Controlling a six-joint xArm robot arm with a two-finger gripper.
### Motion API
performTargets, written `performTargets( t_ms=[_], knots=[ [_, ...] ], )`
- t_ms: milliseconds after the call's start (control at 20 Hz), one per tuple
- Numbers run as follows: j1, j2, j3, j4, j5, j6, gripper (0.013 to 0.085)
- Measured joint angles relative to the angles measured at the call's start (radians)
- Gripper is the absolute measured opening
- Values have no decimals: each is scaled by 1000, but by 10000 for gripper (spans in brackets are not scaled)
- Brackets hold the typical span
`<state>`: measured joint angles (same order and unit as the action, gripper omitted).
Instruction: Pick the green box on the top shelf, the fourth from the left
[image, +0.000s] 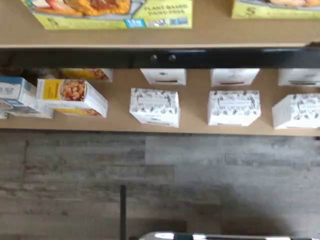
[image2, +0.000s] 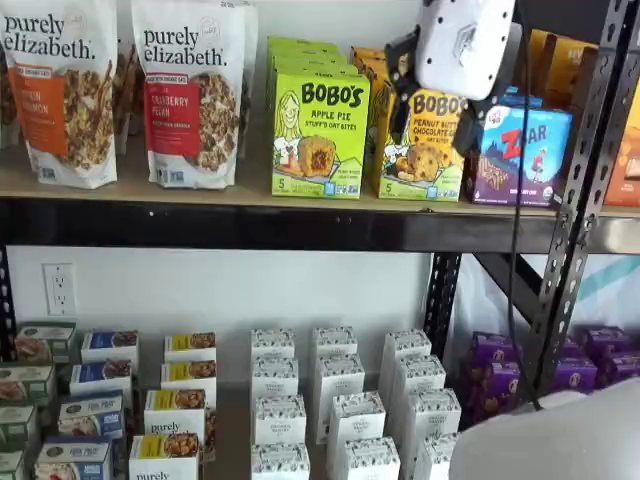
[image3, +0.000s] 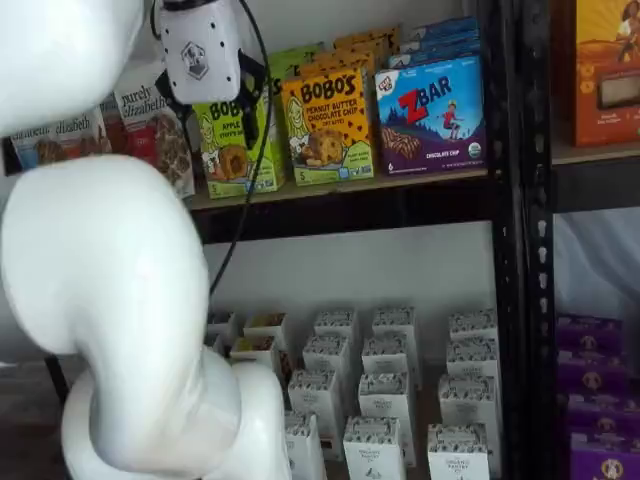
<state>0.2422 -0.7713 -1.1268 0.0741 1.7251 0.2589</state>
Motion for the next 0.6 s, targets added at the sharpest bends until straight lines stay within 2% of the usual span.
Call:
performTargets(
  t_ms=[300, 600],
  knots=[
    [75, 38, -21, -37, -49, 65, 850],
    [107, 72, -38, -58, -82, 94, 850]
  ],
)
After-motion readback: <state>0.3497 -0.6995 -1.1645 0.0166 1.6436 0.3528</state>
